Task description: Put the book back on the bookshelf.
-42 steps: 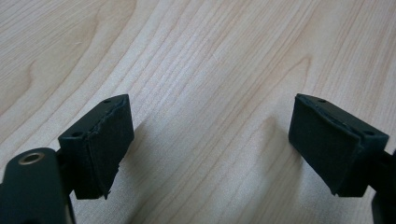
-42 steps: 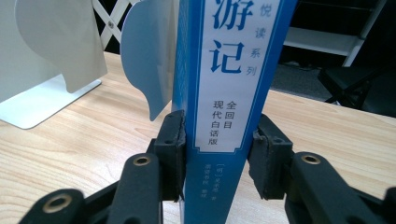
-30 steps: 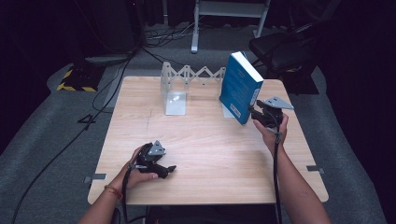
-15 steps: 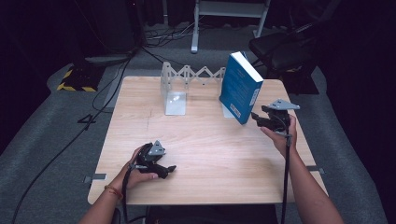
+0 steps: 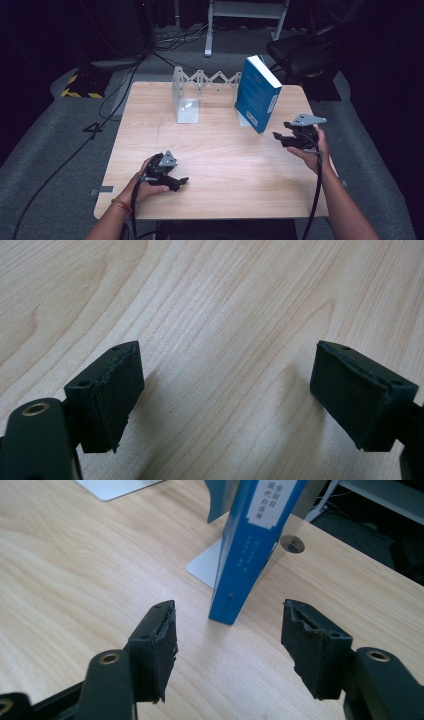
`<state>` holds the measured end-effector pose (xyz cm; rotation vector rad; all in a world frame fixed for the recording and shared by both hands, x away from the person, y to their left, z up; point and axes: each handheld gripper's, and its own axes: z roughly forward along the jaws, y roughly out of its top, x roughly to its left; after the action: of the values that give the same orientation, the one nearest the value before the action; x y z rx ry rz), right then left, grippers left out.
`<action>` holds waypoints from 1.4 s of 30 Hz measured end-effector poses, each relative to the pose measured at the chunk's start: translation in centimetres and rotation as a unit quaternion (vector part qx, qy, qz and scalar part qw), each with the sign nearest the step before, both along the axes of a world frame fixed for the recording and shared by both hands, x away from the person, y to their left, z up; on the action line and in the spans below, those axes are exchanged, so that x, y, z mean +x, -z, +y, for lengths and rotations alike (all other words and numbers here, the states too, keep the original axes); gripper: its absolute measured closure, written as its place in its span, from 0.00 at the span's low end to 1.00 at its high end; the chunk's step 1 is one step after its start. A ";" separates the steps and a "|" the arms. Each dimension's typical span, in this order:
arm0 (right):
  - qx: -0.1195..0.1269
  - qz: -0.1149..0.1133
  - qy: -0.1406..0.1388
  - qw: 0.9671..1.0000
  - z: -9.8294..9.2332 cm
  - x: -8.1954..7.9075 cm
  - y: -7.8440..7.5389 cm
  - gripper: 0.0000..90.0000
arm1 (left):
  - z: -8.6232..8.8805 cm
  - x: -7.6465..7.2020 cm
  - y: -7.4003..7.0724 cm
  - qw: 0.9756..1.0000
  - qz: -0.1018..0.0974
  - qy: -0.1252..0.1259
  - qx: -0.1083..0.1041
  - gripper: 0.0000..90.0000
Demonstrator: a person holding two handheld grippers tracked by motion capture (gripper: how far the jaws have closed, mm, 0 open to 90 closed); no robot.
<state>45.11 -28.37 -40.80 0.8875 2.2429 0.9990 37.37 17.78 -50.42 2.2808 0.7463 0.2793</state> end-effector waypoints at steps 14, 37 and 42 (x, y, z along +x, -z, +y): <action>-0.041 0.012 -0.022 0.999 -0.9 -2.9 0.6 0.35 | 0.0 -0.1 0.0 1.000 -0.001 -0.005 0.000 0.16; -0.048 0.056 -0.020 0.997 -6.0 -7.9 6.5 0.30 | -0.1 -0.3 0.0 1.000 0.000 -0.014 -0.001 0.16; -0.023 0.067 -0.005 0.997 -8.2 -8.9 7.6 0.30 | 0.0 -0.3 0.0 1.000 0.000 -0.013 -0.001 0.16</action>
<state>36.24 -36.53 -48.36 0.9499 2.3732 0.9121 37.07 17.74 -50.42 2.2716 0.7758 0.2906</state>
